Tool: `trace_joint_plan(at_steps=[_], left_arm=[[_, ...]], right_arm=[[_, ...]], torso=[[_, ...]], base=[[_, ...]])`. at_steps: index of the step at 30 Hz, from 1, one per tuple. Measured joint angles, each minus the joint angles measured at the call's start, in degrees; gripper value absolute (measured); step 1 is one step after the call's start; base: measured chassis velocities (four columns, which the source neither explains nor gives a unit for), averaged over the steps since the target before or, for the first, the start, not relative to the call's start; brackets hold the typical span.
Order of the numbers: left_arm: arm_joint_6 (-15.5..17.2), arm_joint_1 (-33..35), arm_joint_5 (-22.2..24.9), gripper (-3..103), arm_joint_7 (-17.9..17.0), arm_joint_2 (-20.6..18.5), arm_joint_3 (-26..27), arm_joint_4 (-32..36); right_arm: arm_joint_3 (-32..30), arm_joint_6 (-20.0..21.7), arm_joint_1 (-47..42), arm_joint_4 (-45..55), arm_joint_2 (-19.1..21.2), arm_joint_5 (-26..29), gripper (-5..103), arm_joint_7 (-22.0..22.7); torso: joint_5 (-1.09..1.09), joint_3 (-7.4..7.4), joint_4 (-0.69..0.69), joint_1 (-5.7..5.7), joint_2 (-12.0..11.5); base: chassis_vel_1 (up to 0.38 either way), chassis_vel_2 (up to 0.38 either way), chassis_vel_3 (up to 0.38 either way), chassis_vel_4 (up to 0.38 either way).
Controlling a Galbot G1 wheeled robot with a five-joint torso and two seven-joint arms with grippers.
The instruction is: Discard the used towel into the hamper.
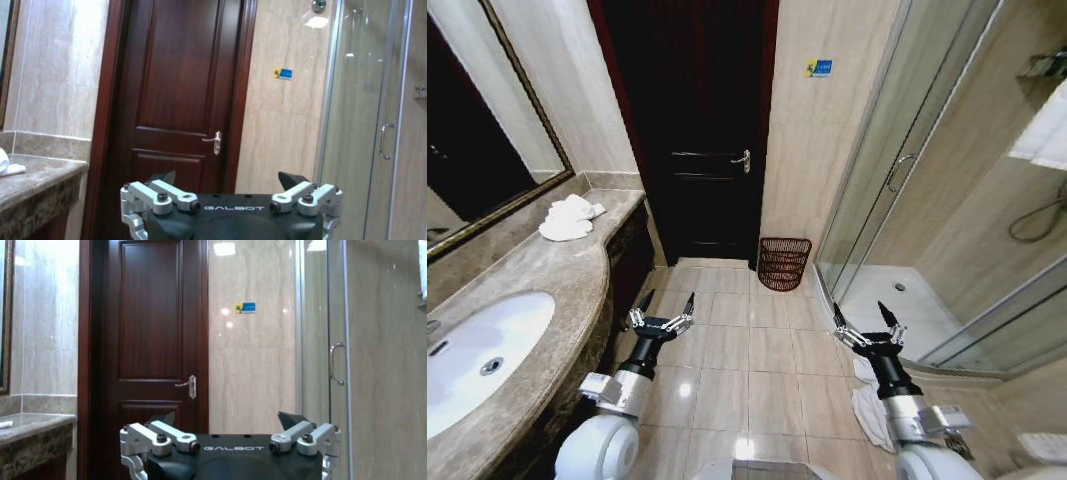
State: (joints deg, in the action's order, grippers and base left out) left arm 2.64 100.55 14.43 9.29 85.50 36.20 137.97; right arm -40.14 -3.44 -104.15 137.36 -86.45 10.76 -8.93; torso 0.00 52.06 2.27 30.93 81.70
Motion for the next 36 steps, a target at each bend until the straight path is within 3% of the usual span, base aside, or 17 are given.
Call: trace_joint_plan(at_steps=[6, 11, 12, 15, 22, 28, 36], left_arm=[[-0.46, -0.06, -0.06, 100, -0.71, -0.29, 0.56, -0.48], [-5.32, -0.67, -0.96, 100, -8.19, -3.21, 6.13, -5.81], [-7.98, -1.04, -1.46, 100, -12.16, -4.72, 9.08, -8.63], [-8.06, -1.27, -1.19, 100, -13.86, -7.24, 12.01, -9.49], [-6.48, -1.01, -1.32, 100, -12.17, -7.78, 12.41, -8.22], [-5.89, -1.42, -3.8, 100, -11.3, -5.18, 10.28, -7.52], [-6.76, -1.33, -4.26, 100, -9.77, -4.72, 9.97, -6.89]], right_arm=[[-0.09, -0.01, 0.16, -0.35, -0.08, -0.19, 100, 0.23], [-3.17, 0.14, 3.06, -8.21, -2.09, -4.6, 100, 6.06], [-5.24, 1.33, 3.88, -10.32, -2.55, -4.5, 100, 7.27], [-8.06, 2.66, 4.47, -9.51, -1.96, -1.3, 100, 7.07], [-9.2, 2.54, 3.65, -7.13, -1.42, 0.46, 100, 5.62], [-6.84, 3.98, 3.34, -4.96, -2.64, -0.82, 100, 3.26], [-6.83, 4.81, 4.06, -4.06, -2.99, -1.57, 100, 3.18]], torso=[[0.0, 0.0, 0.0, 0.0, 0.0], [0.0, 0.0, 0.0, 0.0, 0.0], [0.05, 0.01, 0.0, 0.01, -0.01], [-0.01, 0.0, -0.02, 0.0, 0.0], [0.0, 0.0, 0.0, 0.0, 0.0], [-0.01, 0.0, 0.0, 0.0, 0.0], [0.0, 0.0, 0.0, 0.0, 0.0]], base=[[0.0, 0.0, 0.0, 0.0], [0.0, 0.0, 0.0, 0.0], [0.0, 0.0, 0.0, 0.0], [0.0, 0.0, 0.0, 0.0], [0.0, 0.0, 0.0, 0.0], [0.0, 0.0, 0.0, 0.0], [0.0, 0.0, 0.0, 0.0]])
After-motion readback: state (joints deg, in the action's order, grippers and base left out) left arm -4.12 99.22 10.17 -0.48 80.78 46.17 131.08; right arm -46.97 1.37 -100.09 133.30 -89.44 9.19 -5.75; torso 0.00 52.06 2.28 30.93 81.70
